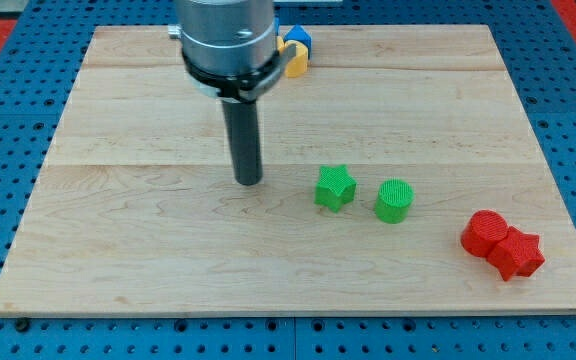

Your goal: Slide green star and green circle towards red circle and red star

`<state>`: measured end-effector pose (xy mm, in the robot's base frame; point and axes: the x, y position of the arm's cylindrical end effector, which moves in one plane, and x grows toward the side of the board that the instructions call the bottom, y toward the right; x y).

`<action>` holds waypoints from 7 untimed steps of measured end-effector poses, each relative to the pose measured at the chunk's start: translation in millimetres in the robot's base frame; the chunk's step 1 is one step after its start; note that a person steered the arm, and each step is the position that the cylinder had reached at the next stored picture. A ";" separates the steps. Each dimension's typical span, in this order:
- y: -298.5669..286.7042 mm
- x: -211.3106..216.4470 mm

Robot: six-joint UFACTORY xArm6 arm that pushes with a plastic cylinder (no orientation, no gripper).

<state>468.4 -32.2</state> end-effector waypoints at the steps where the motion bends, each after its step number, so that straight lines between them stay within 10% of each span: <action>1: 58.4 16.3; 7: 143.0 19.2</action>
